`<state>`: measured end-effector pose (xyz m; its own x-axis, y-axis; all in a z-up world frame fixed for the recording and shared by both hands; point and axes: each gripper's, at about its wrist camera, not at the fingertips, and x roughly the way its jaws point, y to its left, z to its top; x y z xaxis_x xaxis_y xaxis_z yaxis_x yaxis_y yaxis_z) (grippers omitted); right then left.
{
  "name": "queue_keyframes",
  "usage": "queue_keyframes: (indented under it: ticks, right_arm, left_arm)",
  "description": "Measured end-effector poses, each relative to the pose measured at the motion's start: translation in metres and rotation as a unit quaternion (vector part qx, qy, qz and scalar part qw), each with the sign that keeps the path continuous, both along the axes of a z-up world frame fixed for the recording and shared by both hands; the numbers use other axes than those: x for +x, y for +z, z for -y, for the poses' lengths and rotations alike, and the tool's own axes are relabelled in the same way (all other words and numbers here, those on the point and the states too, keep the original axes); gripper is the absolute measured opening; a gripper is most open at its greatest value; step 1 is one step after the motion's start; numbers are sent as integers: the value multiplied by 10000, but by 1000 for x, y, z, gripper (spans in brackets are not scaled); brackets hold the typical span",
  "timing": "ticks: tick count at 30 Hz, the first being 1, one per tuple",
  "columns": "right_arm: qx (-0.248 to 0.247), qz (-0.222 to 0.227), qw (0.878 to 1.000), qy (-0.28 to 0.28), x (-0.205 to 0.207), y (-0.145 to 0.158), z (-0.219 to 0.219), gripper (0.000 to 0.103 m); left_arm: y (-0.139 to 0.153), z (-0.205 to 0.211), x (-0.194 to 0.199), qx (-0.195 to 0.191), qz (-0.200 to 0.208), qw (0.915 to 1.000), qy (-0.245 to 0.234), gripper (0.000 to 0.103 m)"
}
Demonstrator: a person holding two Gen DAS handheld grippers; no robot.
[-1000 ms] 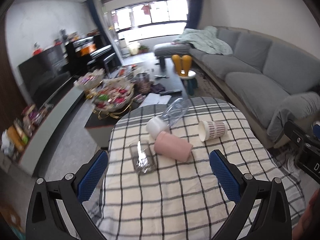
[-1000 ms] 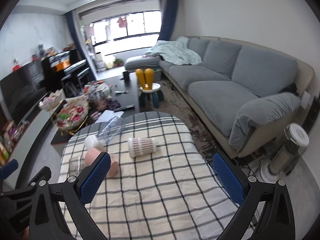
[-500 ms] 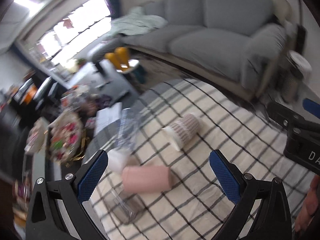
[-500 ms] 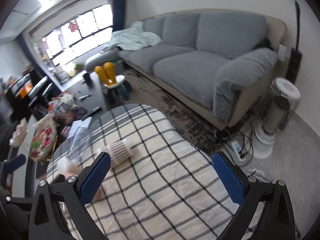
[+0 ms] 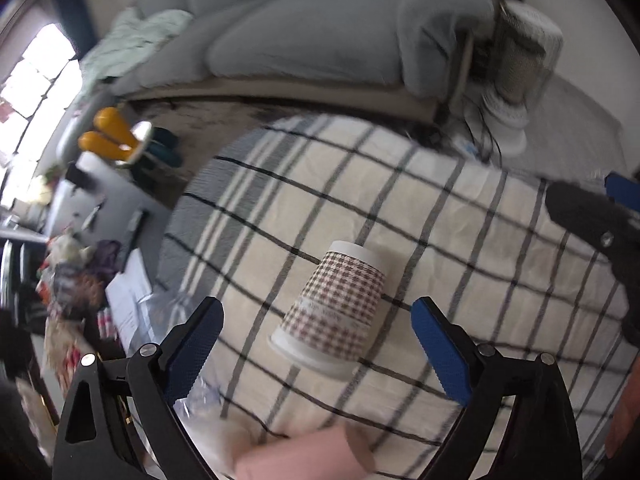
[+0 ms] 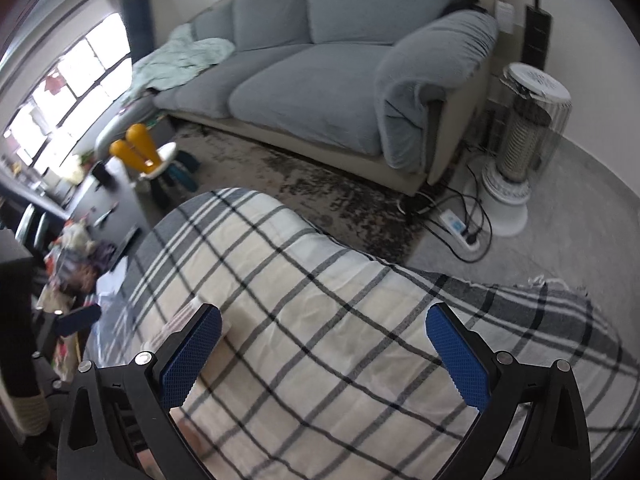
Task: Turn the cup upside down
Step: 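Reach the left gripper toward the houndstooth paper cup lying on its side, then close the left gripper on the paper cup and lift it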
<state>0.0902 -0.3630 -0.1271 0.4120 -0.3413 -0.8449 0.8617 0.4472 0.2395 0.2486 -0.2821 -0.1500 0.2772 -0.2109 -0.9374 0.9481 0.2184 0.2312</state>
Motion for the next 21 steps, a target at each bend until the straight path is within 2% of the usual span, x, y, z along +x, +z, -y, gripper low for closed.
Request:
queue_keyframes:
  ticks: [3,7,11,12,13,19,21]
  right_arm:
    - [275,-91,9994,-173,11,-14,8,103]
    - [543,-157,9977,-366,18,-27,16,103]
    - [608,-146,9971,-441,22,-32,16,103]
    - [615,-145,9970,-446,23,-33,17,103]
    - [621,-150,9970,-448,23,-34,16,103]
    - [764,-170,9957,-496,26,-43,21,103]
    - [765,-171,9957,-490,26,-43,22,103]
  left_arm:
    - [-18,12,5,415,-292,9977,-448,93]
    - [-37,23,5,891,-484,9911,-859,91]
    - [-54,30,8,1318,-626,9848,-939,76]
    - [-57,30,8,1388,-597,9839,-953,69]
    - [-59,30,7,1457,-597,9827,-972,67]
    - [-72,33,8,1610,-798,9792,-945,67]
    - [-76,33,9,1664,-846,9781,-917,62]
